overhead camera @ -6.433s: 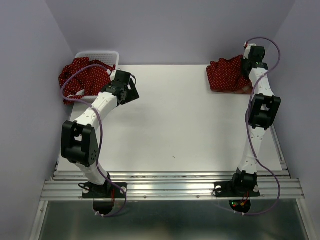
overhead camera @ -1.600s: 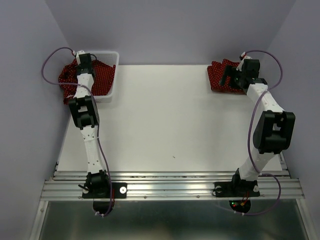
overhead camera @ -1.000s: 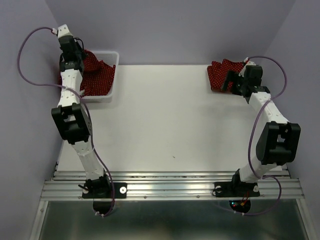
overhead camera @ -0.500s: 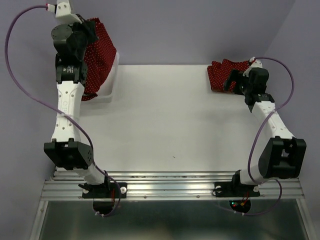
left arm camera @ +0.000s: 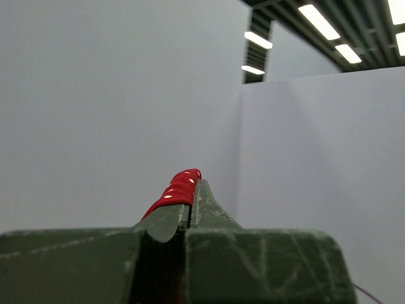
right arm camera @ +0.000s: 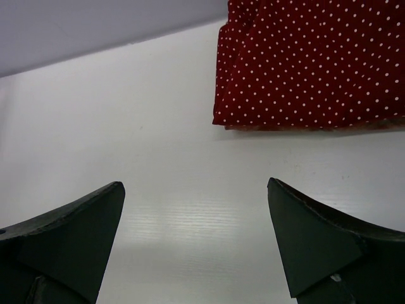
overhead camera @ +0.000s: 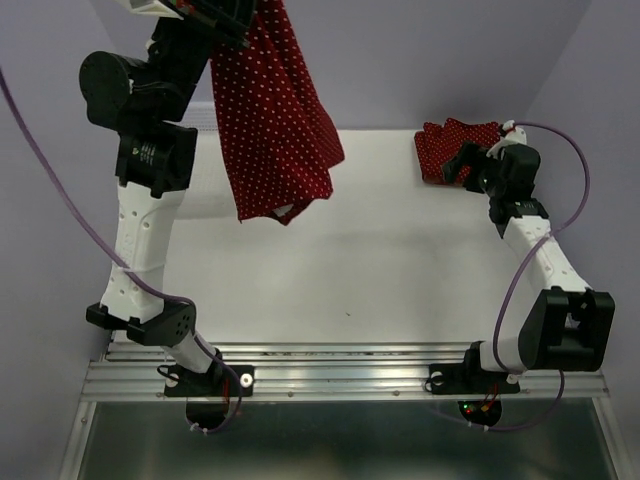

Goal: Fold and stack the skirts
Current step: Move the skirt to the center of the board

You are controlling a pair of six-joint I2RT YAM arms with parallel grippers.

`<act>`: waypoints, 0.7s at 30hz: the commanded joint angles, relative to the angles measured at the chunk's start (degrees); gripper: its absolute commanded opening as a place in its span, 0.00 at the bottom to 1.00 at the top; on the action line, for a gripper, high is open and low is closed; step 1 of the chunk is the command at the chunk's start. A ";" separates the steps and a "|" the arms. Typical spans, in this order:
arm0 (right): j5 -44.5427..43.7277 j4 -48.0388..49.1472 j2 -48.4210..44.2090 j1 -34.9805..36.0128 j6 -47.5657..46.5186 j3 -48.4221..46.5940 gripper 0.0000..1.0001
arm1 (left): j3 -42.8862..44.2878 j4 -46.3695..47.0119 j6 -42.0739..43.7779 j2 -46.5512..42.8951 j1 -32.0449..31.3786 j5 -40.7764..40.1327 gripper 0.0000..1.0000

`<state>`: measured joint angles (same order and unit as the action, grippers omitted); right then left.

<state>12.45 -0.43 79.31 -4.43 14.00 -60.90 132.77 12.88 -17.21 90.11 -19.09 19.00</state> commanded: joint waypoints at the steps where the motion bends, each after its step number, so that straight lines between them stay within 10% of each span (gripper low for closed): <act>1: -1.71 5.08 -4.33 0.30 1.12 1.22 1.00 | 5.38 3.46 -0.89 6.11 -8.58 3.41 0.00; 14: -21.05 0.87 -12.95 0.30 2.79 5.53 1.00 | 6.90 6.55 -6.87 18.00 -21.43 -0.80 0.00; 21: -20.71 -3.26 -10.85 0.30 2.17 3.34 1.00 | -21.47 4.87 -10.47 12.11 -11.95 -9.32 0.00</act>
<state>-6.22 -1.50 67.59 -4.43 16.47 -55.35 119.61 14.33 -24.62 106.89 -37.85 16.47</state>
